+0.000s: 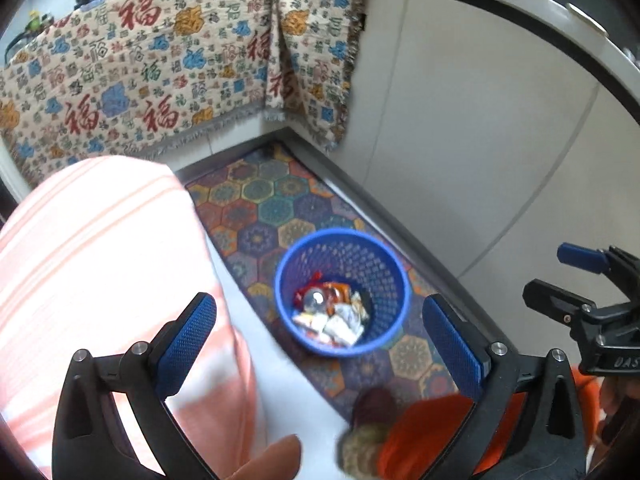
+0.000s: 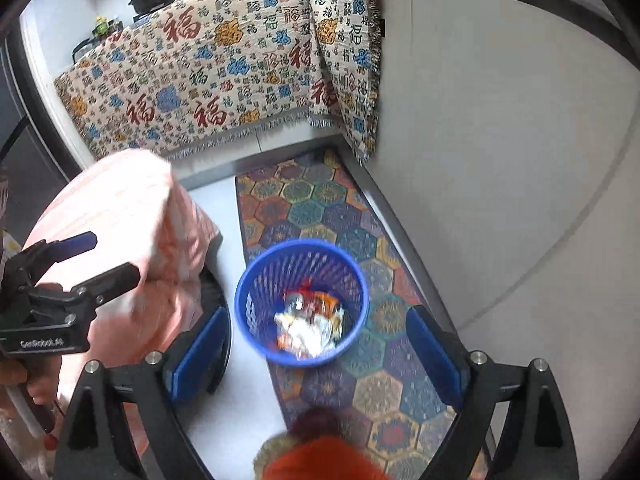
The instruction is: Collect trash
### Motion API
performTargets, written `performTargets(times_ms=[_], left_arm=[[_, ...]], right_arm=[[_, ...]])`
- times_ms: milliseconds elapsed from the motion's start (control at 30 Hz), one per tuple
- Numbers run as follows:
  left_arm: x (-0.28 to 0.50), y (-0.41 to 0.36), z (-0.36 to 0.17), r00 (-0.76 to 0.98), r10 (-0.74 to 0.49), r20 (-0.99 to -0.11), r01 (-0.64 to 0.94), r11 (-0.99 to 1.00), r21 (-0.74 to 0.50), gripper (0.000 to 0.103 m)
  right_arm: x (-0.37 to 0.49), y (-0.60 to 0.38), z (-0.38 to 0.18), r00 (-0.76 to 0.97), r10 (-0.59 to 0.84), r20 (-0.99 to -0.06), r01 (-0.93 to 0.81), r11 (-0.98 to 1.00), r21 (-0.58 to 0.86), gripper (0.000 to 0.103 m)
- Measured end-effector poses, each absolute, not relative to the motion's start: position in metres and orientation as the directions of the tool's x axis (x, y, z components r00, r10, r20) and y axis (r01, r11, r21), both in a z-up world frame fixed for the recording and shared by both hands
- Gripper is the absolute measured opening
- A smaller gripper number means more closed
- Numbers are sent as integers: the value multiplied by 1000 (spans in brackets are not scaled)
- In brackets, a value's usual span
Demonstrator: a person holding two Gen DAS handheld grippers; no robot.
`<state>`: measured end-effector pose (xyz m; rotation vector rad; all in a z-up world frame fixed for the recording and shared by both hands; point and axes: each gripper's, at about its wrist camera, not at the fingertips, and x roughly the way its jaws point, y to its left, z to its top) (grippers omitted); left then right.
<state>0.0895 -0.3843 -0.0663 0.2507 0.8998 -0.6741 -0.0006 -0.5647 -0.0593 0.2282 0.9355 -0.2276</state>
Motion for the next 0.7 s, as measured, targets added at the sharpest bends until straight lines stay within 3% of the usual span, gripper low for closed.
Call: performTargets(times_ms=[200,367,700], left_arm=[[63,-380,-55,545,-322,-774,587,806,78,103],[65,-369,-47,507,-362,-782,590,807,9,103],[65,-359,-42,525,-363,-770,573,819,5,103]], right_arm=[[-49,-553,-55,583,-120,-803,377,916,137,93],[-60,-550,-53,580,-138,-803,403,905,135,93],[-50,-536,-44,591,-118,-798,351,928,122,93]])
